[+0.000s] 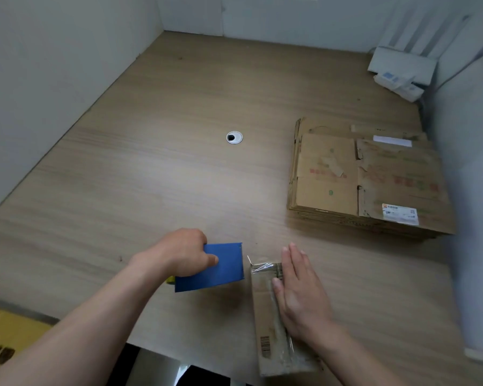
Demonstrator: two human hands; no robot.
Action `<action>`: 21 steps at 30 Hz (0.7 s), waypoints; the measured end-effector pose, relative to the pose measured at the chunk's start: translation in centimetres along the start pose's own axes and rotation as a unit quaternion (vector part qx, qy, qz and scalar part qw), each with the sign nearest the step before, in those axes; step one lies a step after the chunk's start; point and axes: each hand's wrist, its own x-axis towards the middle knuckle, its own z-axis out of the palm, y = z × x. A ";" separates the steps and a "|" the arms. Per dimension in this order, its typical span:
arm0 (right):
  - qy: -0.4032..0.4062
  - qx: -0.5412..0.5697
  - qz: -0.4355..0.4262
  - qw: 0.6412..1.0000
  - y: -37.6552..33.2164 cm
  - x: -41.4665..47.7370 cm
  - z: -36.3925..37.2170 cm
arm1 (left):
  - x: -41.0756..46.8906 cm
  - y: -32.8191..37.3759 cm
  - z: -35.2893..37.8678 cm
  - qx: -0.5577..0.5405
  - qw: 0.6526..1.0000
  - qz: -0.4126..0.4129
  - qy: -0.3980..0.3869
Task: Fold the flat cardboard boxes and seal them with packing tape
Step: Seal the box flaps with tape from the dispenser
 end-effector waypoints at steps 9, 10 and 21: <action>-0.013 0.018 -0.005 1.000 0.4 0.1 0.6 | -0.8 4.0 1.3 0.071 0.997 -0.024 0.028; -0.019 0.016 -0.006 1.000 0.3 0.1 0.5 | -1.0 4.4 1.9 0.073 0.996 -0.028 0.030; 0.002 0.034 -0.026 0.999 0.0 0.0 0.1 | -2.1 2.4 7.1 0.043 0.975 -0.099 0.194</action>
